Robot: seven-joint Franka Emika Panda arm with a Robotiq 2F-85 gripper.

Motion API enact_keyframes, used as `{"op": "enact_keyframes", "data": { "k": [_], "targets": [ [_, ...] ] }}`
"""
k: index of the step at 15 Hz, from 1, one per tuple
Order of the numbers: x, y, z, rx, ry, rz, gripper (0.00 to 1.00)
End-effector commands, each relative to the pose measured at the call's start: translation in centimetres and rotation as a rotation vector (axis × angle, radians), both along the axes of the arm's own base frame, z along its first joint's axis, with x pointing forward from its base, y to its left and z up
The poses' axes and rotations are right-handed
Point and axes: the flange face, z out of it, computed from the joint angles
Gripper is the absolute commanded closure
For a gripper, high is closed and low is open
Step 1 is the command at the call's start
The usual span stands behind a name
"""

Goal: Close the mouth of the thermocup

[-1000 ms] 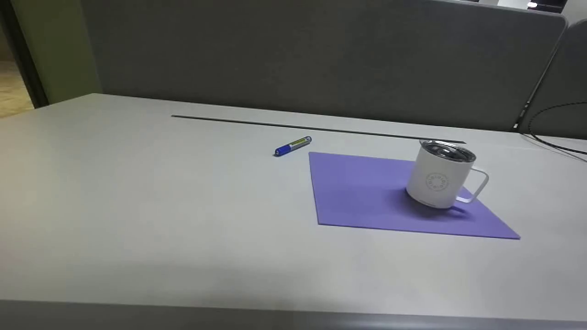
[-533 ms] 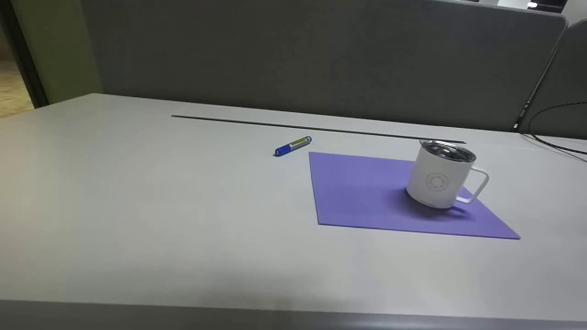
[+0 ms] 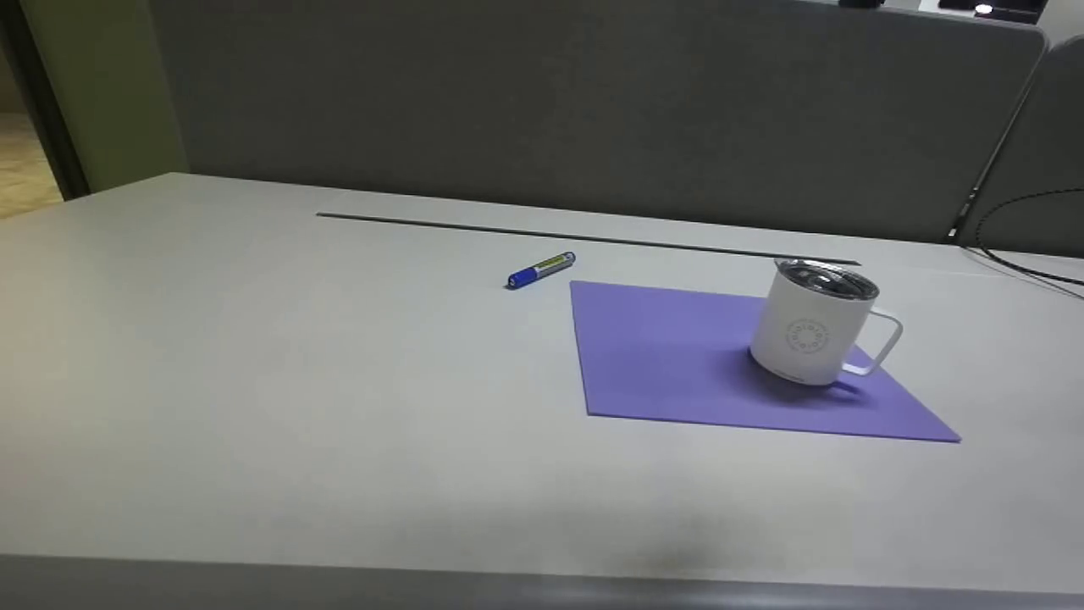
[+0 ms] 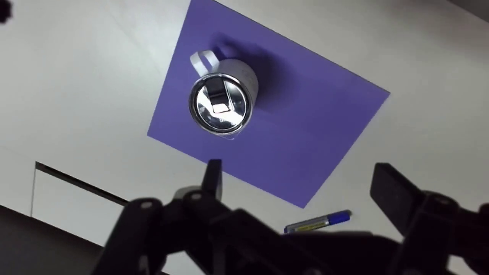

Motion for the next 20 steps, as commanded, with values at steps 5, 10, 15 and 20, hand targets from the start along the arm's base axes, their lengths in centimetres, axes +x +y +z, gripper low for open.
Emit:
{"op": "enact_keyframes", "data": {
  "k": [5, 10, 15, 20],
  "targets": [
    [0.1, -3.4, -3.8, 0.016, 0.192, 0.393, 0.00],
    [-0.2, -3.6, -4.2, 0.018, 0.151, 0.333, 0.00],
    [-0.2, -3.6, -4.2, 0.018, 0.150, 0.333, 0.00],
    [0.6, -4.2, -4.8, 0.032, 0.142, 0.455, 0.00]
  ]
}}
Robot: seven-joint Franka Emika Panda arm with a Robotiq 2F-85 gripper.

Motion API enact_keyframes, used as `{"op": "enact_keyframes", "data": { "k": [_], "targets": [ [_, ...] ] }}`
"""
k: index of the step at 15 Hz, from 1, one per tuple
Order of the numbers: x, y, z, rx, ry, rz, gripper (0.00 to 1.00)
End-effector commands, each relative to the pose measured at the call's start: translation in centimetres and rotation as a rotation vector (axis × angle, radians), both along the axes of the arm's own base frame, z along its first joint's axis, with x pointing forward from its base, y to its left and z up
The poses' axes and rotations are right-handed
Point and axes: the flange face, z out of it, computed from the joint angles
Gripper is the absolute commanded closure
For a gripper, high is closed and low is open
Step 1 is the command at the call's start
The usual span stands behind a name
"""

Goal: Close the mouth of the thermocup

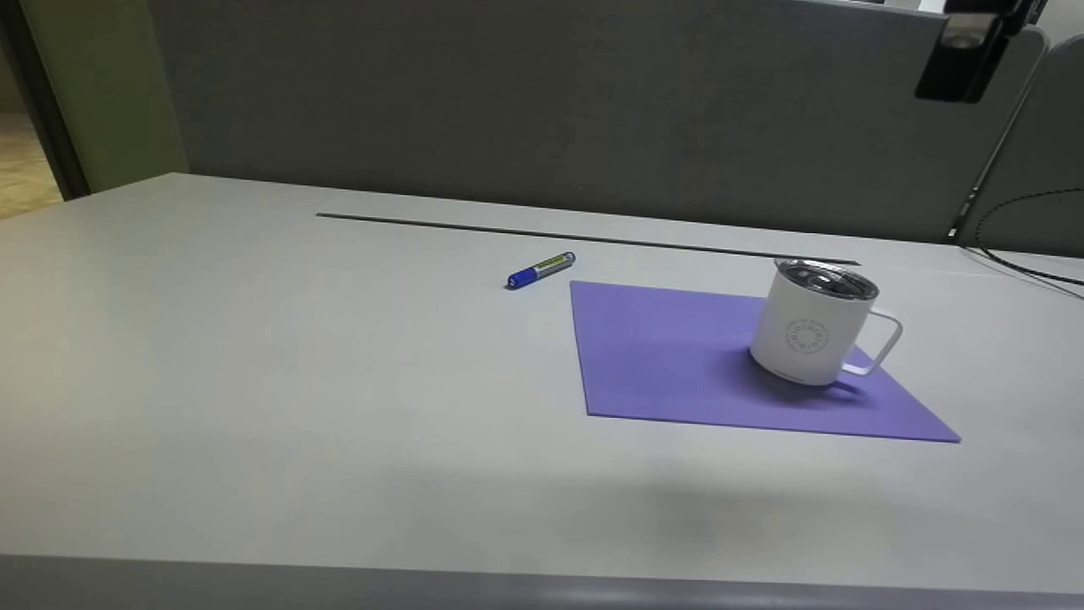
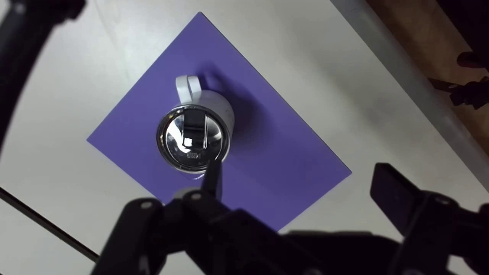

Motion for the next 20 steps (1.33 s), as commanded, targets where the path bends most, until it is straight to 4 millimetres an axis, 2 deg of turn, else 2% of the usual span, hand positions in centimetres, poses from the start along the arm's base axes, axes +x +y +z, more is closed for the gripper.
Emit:
{"op": "enact_keyframes", "data": {
  "k": [1, 5, 8, 11, 12, 14, 20],
  "targets": [
    [1.0, -0.9, -0.6, 0.040, -0.007, 0.178, 0.00],
    [2.0, -2.9, -2.3, 0.054, 0.004, 0.410, 0.00],
    [2.9, -3.4, -3.7, -0.027, 0.024, 0.551, 0.00],
    [4.3, -3.7, -3.9, -0.107, -0.002, 0.614, 0.00],
    [4.7, -3.9, -3.9, -0.128, -0.014, 0.616, 0.25],
    [5.1, -4.0, -4.2, -0.129, -0.031, 0.604, 0.34],
    [5.1, -3.6, -6.8, -0.014, -0.031, 0.495, 0.79]
  ]
}}
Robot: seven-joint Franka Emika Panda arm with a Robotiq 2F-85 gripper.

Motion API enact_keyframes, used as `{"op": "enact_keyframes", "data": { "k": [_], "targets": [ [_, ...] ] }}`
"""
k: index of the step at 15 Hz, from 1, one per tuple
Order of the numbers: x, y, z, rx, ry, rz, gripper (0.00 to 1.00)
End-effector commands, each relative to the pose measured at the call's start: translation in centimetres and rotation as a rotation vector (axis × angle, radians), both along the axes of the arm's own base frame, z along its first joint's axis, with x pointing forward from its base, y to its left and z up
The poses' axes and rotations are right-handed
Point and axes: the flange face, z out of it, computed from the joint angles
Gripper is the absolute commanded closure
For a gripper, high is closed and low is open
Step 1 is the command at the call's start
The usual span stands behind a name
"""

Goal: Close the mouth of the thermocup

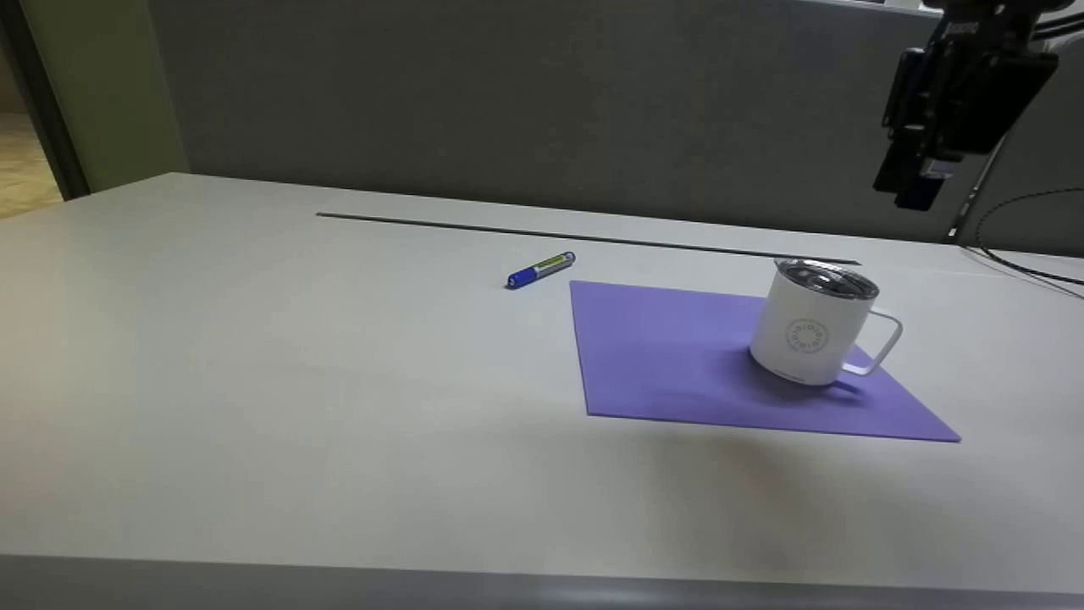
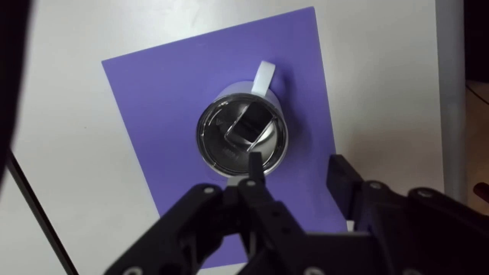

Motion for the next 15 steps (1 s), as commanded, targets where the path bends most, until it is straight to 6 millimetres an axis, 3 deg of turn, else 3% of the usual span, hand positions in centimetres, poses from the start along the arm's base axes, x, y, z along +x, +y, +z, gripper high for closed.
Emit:
{"op": "enact_keyframes", "data": {
  "k": [1, 3, 15],
  "targets": [
    [0.67, 0.08, -1.13, 0.055, 0.005, -0.035, 0.87],
    [0.80, -0.01, -1.48, 0.073, 0.011, -0.048, 0.99],
    [0.61, -0.26, -1.91, 0.076, 0.025, -0.086, 1.00]
  ]
}}
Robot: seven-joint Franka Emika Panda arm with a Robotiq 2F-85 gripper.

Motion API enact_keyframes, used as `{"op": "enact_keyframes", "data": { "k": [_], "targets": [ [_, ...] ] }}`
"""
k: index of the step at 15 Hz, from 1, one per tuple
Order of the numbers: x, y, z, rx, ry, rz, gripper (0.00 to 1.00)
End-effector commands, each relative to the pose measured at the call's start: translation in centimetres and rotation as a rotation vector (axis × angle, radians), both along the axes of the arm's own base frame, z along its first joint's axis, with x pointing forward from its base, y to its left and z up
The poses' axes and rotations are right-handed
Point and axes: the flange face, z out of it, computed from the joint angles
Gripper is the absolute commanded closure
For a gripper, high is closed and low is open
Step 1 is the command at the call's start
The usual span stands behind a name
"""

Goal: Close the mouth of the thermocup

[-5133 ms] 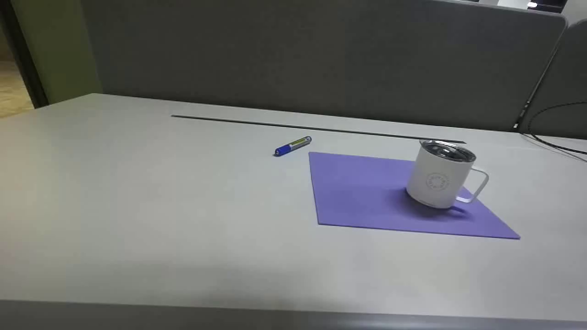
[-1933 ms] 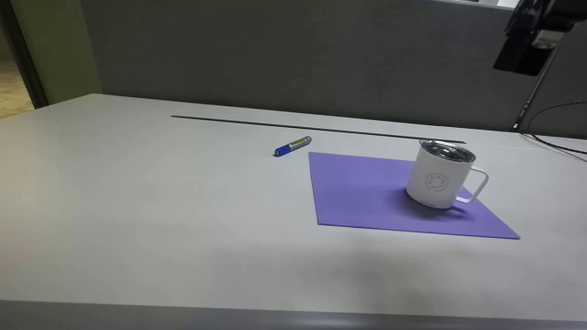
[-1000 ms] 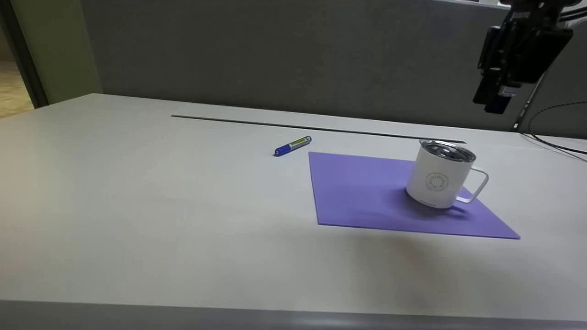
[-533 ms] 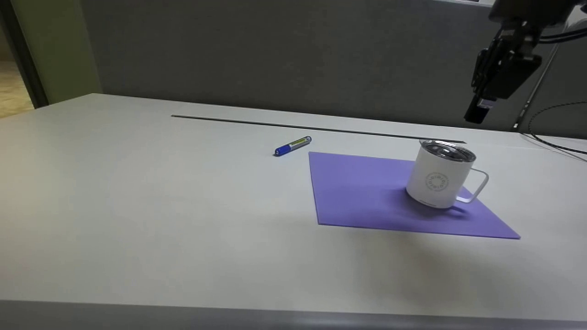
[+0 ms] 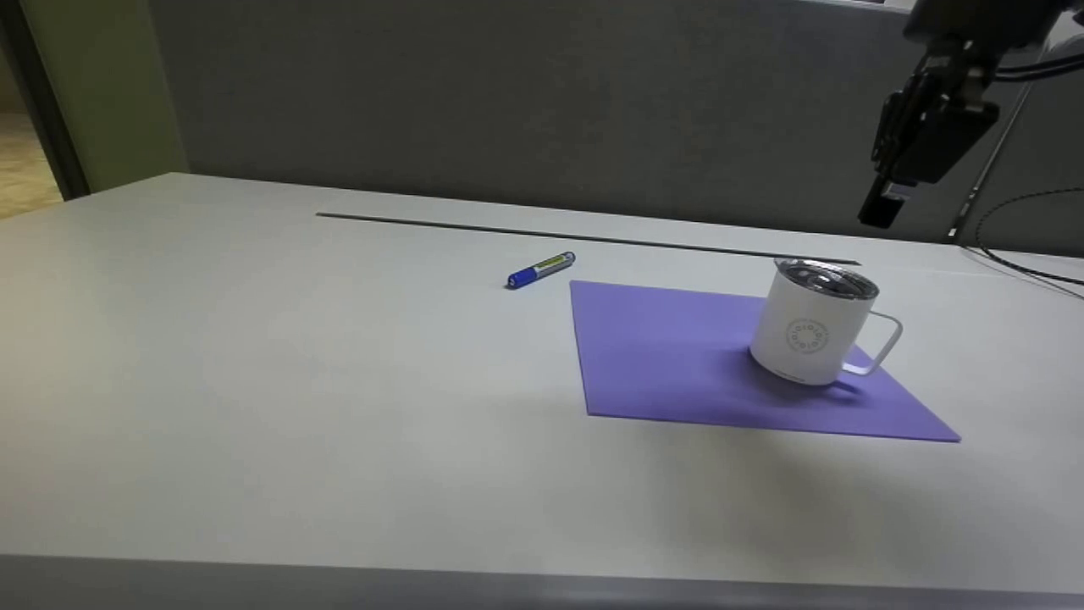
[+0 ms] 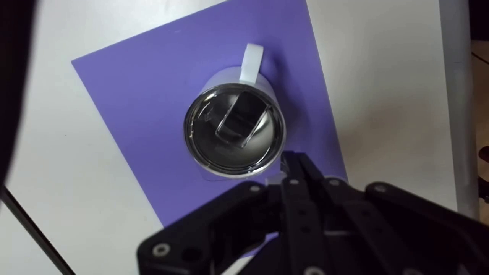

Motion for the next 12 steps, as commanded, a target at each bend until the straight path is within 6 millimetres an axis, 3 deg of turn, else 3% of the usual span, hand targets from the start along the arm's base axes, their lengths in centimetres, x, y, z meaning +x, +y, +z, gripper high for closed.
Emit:
{"op": "enact_keyframes", "data": {
  "k": [1, 6, 12],
  "targets": [
    [0.0, 0.0, 0.1, 0.000, 0.001, 0.000, 1.00],
    [-0.6, -0.7, -0.6, -0.017, -0.019, 0.140, 1.00],
    [0.0, -2.3, -1.8, 0.014, -0.019, 0.476, 1.00]
  ]
}}
